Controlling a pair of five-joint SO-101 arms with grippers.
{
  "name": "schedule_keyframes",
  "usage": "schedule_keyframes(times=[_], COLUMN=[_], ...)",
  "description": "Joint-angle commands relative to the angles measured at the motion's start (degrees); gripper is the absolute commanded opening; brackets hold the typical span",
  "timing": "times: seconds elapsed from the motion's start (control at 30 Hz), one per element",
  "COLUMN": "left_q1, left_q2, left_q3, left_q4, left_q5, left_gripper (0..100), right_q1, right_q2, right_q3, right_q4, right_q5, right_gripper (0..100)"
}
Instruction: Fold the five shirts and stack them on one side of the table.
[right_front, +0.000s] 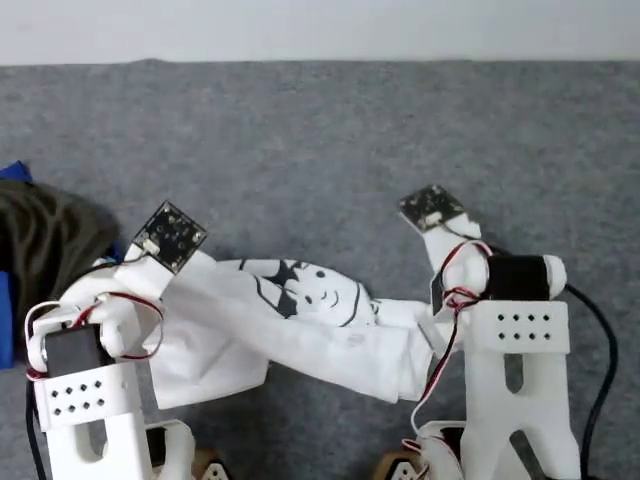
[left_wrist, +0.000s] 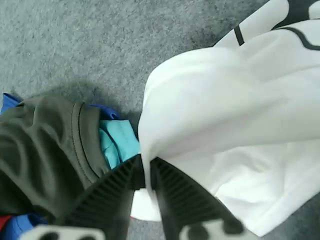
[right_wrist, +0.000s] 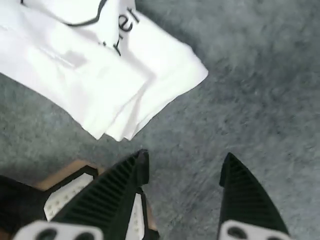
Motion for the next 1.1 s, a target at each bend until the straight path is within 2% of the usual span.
schedule_keyframes(times=[0.0, 0.07, 0.2, 0.3, 0.43, 0.87, 1.07], left_q1=[-0.2, -0.3, -1.8, -3.1, -2.8, -2.8, -2.8], left_q2=[-0.4, -0.5, -0.6, -0.6, -0.6, -0.6, -0.6], left_q3=[0.0, 1.2, 8.6, 12.4, 12.8, 12.9, 12.9], left_q4=[0.0, -1.4, -10.7, -16.2, -16.7, -16.7, -16.6], left_q5=[-0.2, -0.2, -0.2, -0.2, -0.2, 0.0, 0.1], left_gripper=[1, 1, 1, 1, 1, 1, 1], right_q1=[-4.3, -9.5, -20.5, -24.7, -25.5, -25.7, -25.6], right_q2=[-0.6, -0.5, -0.4, 1.7, 8.7, 24.0, 31.2], right_q3=[-2.6, -1.2, 3.2, 6.2, 6.9, 3.9, 3.9], right_q4=[1.6, 1.6, 0.8, -0.7, -3.6, -13.8, -18.2], right_q5=[-2.9, -3.9, -4.2, -4.0, -3.5, 6.2, 6.5], right_gripper=[24.0, 24.0, 24.0, 24.1, 24.1, 24.1, 24.1])
